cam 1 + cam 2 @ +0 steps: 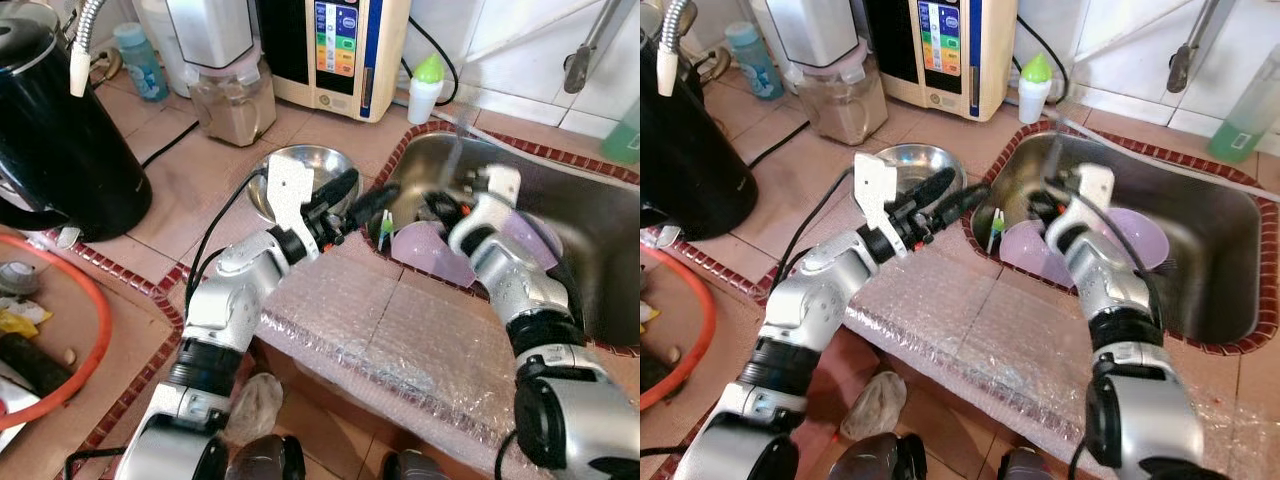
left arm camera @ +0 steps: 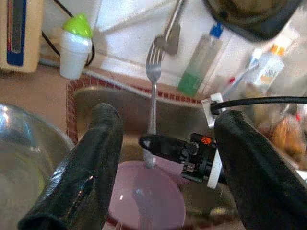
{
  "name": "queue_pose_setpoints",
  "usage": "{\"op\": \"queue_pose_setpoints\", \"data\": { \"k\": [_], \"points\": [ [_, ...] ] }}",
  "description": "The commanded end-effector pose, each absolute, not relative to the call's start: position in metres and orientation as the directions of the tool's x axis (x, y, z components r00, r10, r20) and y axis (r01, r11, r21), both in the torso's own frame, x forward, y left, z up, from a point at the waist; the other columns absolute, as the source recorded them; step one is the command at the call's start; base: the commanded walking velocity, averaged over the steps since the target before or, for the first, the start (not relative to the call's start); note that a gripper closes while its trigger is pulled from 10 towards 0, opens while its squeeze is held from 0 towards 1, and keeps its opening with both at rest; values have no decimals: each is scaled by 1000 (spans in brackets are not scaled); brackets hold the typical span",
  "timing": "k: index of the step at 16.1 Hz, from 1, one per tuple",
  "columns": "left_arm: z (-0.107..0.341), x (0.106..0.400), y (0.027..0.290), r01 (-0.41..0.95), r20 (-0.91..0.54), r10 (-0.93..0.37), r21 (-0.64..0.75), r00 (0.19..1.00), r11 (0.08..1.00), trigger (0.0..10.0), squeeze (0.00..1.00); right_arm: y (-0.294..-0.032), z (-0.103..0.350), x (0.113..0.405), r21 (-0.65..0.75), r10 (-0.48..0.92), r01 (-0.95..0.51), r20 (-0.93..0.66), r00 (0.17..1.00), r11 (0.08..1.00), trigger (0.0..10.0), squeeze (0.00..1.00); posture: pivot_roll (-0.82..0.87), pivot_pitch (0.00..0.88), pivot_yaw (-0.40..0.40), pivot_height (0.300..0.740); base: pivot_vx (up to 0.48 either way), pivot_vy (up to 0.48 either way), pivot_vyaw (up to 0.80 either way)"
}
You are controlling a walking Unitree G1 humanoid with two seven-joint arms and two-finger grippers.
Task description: Kitchen organization
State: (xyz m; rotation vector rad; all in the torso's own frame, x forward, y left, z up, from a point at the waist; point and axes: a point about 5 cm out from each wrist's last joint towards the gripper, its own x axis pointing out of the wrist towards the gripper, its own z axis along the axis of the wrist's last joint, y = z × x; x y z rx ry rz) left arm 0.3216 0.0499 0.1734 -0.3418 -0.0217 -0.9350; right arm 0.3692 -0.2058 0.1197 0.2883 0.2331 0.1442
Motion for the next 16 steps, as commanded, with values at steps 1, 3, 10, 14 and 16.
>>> {"op": "queue_pose_setpoints", "data": {
  "k": [1,3,10,14,16],
  "points": [
    [170,318,54,788,127,-789,-256,601,559,10000,1000,-211,112,368,236,103,-38,-271,957,971,10000,0,-82,61,85,740,0,0,0],
    [166,316,59,788,100,-794,-248,599,563,10000,1000,-215,101,365,214,68,3,-324,944,977,10000,0,-78,61,85,740,0,0,0],
    [154,311,64,794,-39,-810,-179,585,582,10000,1000,-221,80,353,106,42,-2,-381,923,994,10000,1000,-73,57,75,740,0,0,0],
    [159,320,76,706,6,-716,-171,698,687,10000,1000,-224,99,355,5,74,-75,-234,969,997,10000,1000,-80,52,75,740,0,0,0],
    [168,330,92,605,57,-605,-155,794,781,10000,1000,-214,104,349,-30,121,-127,-152,981,991,10000,1000,-85,51,64,740,0,0,0]
  ]
}}
